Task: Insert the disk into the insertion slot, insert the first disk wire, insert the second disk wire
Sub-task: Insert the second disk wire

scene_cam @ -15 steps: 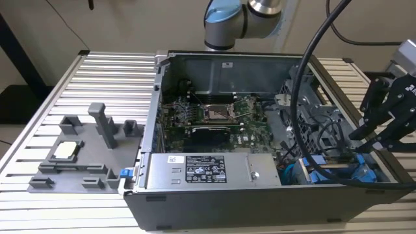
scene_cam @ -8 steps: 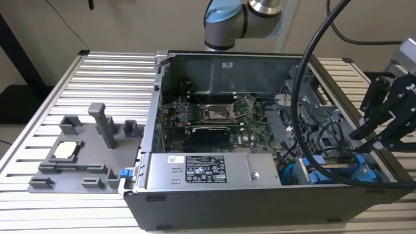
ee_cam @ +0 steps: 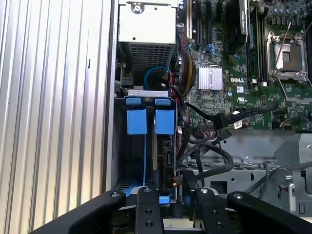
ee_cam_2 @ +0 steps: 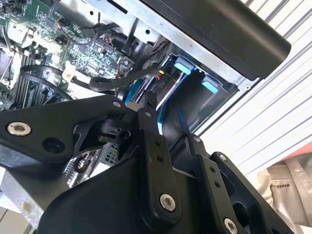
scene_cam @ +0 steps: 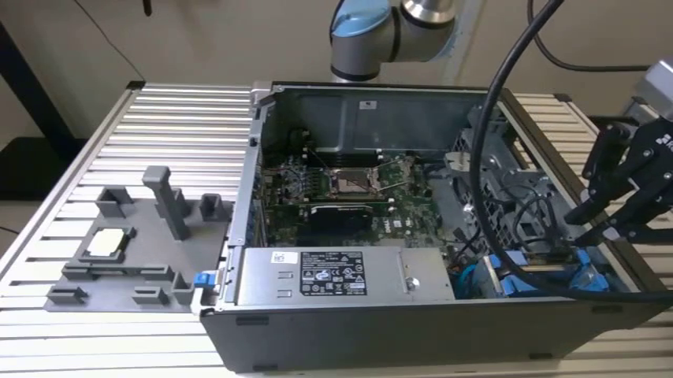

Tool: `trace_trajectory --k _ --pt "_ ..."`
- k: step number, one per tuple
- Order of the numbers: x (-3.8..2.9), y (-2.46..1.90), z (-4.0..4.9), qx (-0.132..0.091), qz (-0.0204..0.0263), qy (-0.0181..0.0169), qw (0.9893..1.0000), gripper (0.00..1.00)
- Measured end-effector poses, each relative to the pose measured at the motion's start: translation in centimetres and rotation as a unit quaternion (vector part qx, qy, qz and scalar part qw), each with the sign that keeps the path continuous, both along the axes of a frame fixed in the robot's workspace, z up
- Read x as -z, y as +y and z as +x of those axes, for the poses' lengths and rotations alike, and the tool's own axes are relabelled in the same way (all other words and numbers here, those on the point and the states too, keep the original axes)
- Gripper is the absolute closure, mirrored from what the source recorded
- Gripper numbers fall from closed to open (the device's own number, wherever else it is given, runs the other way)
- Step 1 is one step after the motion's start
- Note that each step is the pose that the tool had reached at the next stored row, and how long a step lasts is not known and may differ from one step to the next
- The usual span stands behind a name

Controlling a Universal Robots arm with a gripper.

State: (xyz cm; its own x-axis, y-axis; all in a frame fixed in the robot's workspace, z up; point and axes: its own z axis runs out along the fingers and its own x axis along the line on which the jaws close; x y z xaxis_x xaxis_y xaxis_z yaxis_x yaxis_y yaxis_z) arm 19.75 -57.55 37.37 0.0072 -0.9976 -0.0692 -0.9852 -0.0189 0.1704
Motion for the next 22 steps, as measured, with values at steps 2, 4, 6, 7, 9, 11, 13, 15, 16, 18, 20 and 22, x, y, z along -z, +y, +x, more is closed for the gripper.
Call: trace_trajectory --k 2,4,6,7,9,11,13,15,16,18,20,22 --pt "0.0 0.21 -0.07 0.0 -0.0002 0.0 1.0 0.67" --pt "0.01 0.55 -0.13 0.0 -0.0005 0.0 1.0 0.67" --pt "0.01 1.05 -0.2 0.0 -0.0013 0.0 1.0 0.67" --pt "0.01 1.29 -0.24 0.0 -0.0019 -0.0001 1.0 0.67" --pt "0.01 1.84 -0.31 0.0 -0.0029 -0.0001 1.0 0.67" --pt "0.01 2.38 -0.37 0.0 -0.0041 -0.0001 1.0 0.67" --pt "0.01 2.9 -0.43 0.0 -0.005 -0.0001 1.0 0.67" --pt "0.01 3.3 -0.53 0.0 -0.0062 -0.0001 1.0 0.67" --pt "0.01 3.34 -0.61 0.0 -0.0066 -0.0001 1.0 0.67" --pt "0.01 3.34 -0.87 0.0 -0.0068 -0.0003 1.0 0.67" --pt "0.01 3.34 -1.23 0.0 -0.0068 -0.0007 1.0 0.67" --pt "0.0 3.34 -1.67 0.0 -0.0068 -0.0013 1.0 0.67"
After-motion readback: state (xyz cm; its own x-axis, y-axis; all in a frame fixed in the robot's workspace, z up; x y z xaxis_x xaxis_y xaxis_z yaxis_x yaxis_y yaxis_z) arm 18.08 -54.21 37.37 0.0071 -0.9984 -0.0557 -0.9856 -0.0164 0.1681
